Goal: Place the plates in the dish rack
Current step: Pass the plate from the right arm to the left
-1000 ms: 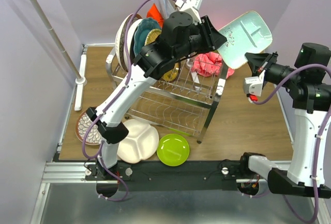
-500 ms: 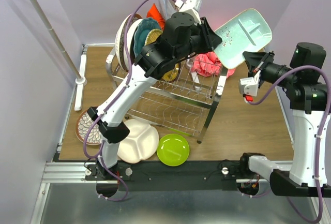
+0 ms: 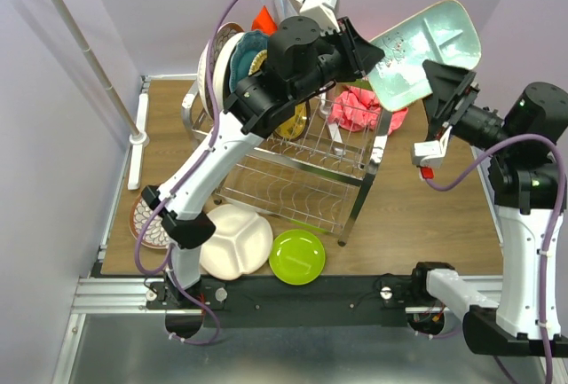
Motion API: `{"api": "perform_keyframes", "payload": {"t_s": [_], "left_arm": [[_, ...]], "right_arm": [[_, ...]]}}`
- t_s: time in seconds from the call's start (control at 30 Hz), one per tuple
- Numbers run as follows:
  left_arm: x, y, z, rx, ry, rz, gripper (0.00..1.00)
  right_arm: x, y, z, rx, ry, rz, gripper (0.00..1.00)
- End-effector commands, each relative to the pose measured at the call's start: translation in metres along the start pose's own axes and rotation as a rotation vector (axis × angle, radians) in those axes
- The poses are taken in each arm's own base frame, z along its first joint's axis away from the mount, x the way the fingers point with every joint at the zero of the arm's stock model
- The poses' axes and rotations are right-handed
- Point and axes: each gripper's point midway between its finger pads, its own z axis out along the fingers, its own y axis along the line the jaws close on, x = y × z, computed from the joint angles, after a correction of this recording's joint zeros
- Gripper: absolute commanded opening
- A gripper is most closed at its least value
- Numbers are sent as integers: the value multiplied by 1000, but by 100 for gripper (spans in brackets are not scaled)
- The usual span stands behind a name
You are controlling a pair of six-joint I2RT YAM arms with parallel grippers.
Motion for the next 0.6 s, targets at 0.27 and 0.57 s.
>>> {"api": "perform_keyframes", "payload": {"t_s": [0.27, 0.57], "left_arm": [[-73, -59, -42, 211, -194, -15, 0], [-109, -49, -61, 159, -307, -8, 0]], "right_arm": [[-12, -53, -20, 215, 23, -28, 100], [-29, -66, -42, 295, 42, 32, 100]]}}
